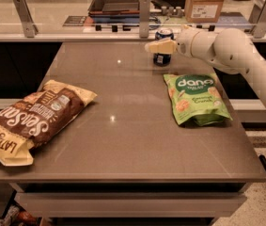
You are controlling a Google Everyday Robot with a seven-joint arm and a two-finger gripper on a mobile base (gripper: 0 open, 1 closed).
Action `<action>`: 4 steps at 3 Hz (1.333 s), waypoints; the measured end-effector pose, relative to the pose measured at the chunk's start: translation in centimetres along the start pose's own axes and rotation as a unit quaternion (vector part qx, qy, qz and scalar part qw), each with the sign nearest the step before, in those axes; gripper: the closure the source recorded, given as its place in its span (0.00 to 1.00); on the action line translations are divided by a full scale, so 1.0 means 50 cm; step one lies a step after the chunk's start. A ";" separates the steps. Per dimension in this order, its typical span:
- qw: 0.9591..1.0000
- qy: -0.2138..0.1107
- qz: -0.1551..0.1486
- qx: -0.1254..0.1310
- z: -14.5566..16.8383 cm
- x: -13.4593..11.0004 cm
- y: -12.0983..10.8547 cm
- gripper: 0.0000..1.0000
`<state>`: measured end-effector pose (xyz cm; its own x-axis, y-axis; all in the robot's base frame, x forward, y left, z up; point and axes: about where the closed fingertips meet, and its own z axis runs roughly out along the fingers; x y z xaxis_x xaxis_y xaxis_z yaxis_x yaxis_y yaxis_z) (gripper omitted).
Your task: Move pepsi can near brown chip bag
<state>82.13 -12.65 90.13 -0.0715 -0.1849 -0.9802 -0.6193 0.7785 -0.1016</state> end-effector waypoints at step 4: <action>1.000 0.000 0.001 -0.008 0.018 0.003 0.017 0.87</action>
Offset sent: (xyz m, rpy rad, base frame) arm 0.0007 0.0025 -0.0013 0.0011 0.0006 0.0037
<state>82.28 -11.47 89.74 -0.0731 -0.1836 -0.9803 -0.6321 0.7688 -0.0968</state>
